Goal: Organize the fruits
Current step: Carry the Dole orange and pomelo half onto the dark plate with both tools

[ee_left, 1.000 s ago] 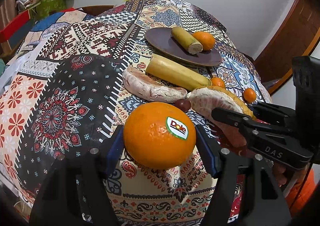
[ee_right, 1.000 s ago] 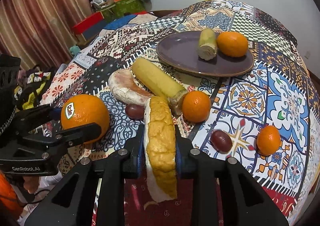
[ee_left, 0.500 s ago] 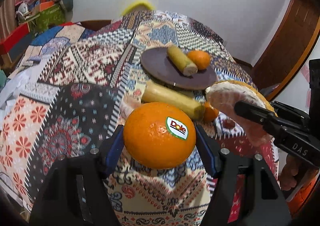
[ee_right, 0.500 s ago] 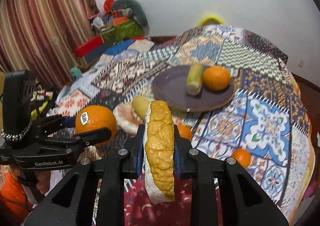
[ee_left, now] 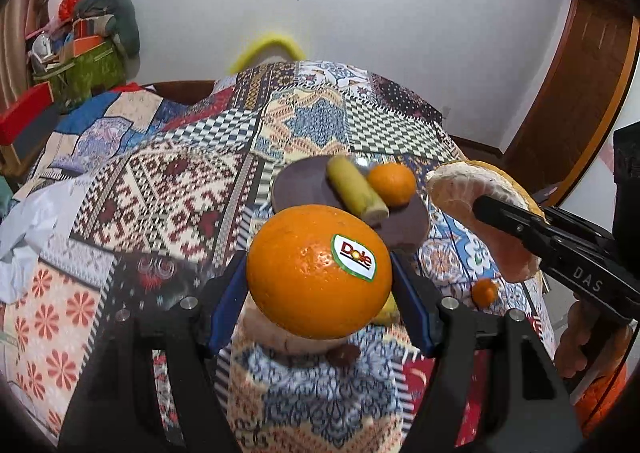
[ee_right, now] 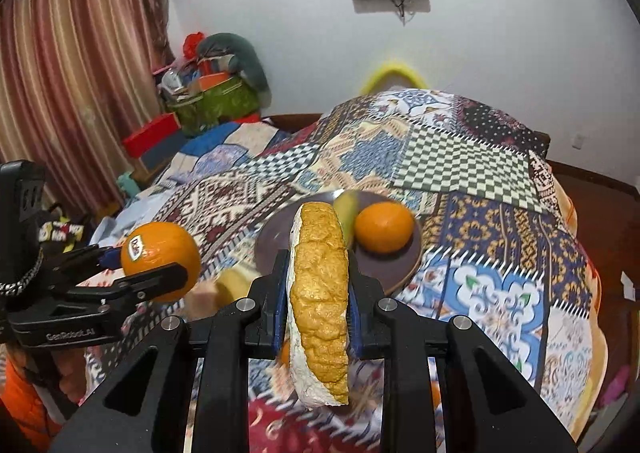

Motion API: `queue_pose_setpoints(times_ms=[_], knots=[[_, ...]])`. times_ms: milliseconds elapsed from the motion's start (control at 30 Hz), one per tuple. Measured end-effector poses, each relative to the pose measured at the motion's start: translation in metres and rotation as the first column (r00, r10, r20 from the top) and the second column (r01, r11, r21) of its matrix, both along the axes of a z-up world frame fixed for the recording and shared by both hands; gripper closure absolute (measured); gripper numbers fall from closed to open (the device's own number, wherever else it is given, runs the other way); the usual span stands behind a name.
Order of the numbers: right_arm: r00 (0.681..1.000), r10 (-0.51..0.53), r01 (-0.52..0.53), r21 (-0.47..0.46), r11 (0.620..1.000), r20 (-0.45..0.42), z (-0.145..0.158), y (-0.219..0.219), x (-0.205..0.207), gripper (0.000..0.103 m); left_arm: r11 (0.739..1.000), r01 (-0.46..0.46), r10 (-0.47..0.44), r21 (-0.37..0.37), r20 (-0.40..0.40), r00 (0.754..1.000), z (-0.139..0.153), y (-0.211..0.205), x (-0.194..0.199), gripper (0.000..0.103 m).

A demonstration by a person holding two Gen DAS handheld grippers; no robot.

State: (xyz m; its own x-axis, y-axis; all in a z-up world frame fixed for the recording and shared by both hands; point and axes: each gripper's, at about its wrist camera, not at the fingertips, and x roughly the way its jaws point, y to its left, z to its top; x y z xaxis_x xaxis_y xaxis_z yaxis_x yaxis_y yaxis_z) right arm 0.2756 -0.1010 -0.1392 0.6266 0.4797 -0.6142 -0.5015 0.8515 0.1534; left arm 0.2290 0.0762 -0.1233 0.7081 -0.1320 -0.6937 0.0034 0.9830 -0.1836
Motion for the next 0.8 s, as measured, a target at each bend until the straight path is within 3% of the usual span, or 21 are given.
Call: queue_pose_setpoints(times_ms=[433,800], knots=[[0.999,-0.052,0.052,-0.029,0.998,-0.005,-0.016,0.013,0.062,0.081,1.000,0.018,-0.018,0.014,-0.015,1.000,-0.014,0.000,0.072,0.035],[0.998,-0.052,0.049,-0.072,0.996,-0.040,-0.034,0.034,0.106,0.081,1.000,0.019,-0.021,-0.011,-0.110,0.994,-0.047,0.006,0.131,0.035]])
